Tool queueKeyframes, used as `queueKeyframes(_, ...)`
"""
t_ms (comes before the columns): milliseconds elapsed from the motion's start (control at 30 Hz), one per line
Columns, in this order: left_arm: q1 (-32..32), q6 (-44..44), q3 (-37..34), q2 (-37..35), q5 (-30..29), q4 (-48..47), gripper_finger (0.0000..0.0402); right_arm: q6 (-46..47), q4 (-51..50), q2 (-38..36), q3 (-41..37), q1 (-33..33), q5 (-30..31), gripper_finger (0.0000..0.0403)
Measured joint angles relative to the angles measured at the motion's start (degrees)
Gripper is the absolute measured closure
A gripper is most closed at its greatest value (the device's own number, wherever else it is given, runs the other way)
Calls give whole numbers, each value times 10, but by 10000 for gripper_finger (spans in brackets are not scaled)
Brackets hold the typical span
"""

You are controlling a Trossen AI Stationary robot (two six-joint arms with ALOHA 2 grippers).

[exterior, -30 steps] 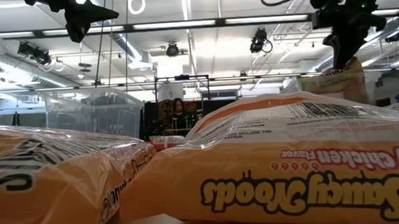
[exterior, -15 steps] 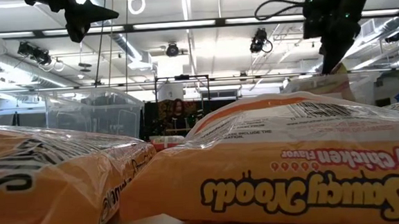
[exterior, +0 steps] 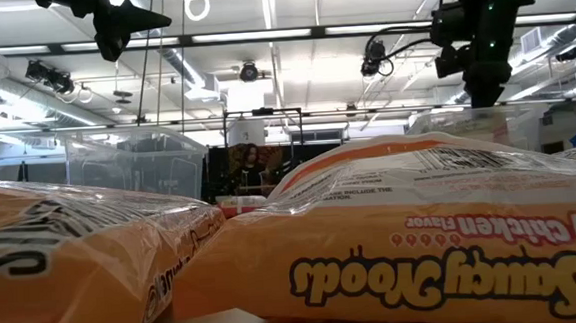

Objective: Sort Maruchan noodles
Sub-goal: Put the green noodle pack into the top right transparent bin

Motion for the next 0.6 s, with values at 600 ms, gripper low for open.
queueKeyframes(600,0,0,0,0,0,0,221,-12,12,28,-35,24,-24,400)
